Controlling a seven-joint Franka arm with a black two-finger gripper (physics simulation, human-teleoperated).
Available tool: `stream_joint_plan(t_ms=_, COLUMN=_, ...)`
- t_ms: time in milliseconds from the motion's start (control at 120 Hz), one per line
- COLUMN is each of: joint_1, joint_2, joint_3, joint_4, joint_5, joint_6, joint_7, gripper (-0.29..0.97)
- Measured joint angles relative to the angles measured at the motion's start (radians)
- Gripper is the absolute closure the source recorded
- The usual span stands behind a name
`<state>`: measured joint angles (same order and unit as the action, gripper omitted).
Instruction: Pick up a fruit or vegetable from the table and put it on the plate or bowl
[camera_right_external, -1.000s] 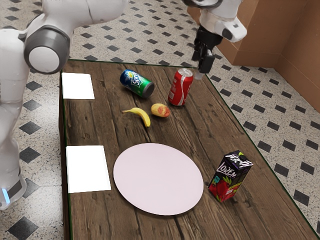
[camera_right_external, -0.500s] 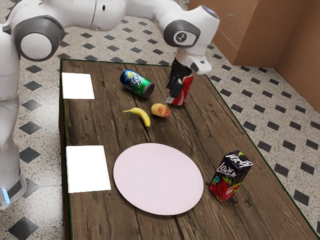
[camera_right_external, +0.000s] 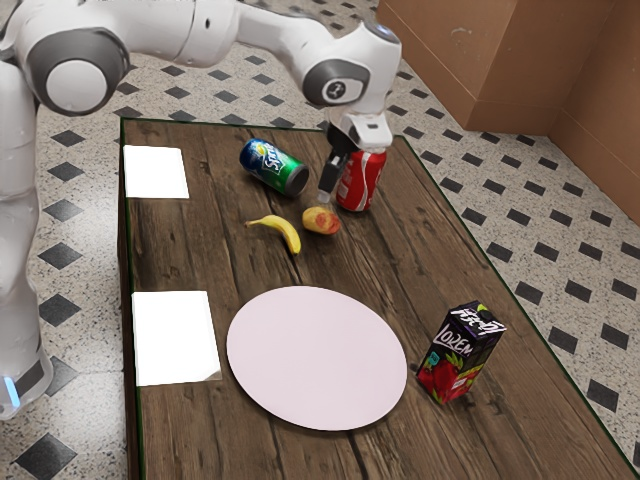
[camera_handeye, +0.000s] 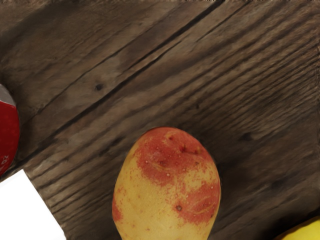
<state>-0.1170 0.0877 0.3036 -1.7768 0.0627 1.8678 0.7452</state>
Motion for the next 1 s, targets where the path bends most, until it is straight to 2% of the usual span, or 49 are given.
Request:
stream_joint_plan(t_ms=142, joint_1=-0.026, joint_2=-0.006, joint_3=0.017, joint_4=-0.043, joint_5=-0.001, joint_6=0.031, joint_7=0.059, gripper=0.00)
stream_joint_plan(t_ms=308, joint_1=0.000, joint_2=-0.010, joint_3=0.030, joint_4=-0.080, joint_5=-0.003, joint_6=0.059, joint_7=0.115, gripper=0.00)
stream_joint_plan(t_ms=642, joint_1=-0.012, joint_2=-0.037, joint_3=0.031, joint_4=-0.157, joint_5=-0.004, joint_6=0.108, joint_7=0.189, gripper=0.00)
stream_joint_plan(t_ms=1000, joint_1=-0.011, joint_2=-0.006, joint_3=0.030, joint_4=-0.164, joint_5=-0.011, joint_6=0.142, joint_7=0.231, gripper=0.00)
